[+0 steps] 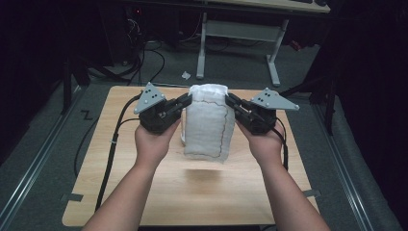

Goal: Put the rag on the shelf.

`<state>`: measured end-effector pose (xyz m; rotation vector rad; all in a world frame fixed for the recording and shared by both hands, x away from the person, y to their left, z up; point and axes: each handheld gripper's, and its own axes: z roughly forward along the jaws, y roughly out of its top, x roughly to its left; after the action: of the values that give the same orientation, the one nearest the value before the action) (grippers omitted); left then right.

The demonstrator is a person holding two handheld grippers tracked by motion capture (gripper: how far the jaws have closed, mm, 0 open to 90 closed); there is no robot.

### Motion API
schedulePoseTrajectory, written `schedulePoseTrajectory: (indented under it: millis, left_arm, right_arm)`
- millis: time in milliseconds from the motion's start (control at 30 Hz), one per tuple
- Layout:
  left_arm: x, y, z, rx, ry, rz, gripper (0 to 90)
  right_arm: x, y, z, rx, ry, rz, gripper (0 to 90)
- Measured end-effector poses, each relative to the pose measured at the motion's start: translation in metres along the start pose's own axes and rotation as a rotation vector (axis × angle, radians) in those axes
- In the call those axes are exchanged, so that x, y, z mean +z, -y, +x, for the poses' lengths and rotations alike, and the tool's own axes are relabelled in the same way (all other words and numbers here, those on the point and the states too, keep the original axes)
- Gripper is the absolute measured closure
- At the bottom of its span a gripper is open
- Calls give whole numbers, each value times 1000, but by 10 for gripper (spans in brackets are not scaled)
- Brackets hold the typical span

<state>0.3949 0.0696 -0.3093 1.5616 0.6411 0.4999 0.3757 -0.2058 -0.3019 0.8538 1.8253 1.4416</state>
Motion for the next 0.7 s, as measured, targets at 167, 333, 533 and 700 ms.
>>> schedulePoseTrajectory:
  millis: [167,333,533,700]
  left_arm:
    - [6,-7,5,9,-3,-11,866]
    - [12,-13,13,21,-23,-5,866]
    - [17,-19,20,27,-43,-5,866]
    - [25,-23,30,39,-51,-3,866]
  right_arm:
    - [5,-8,-8,8,7,-10,847]
    - [13,-14,-12,2,10,-4,847]
    - [28,-24,-18,8,19,-1,847]
    - [38,-26,-24,12,26,4,847]
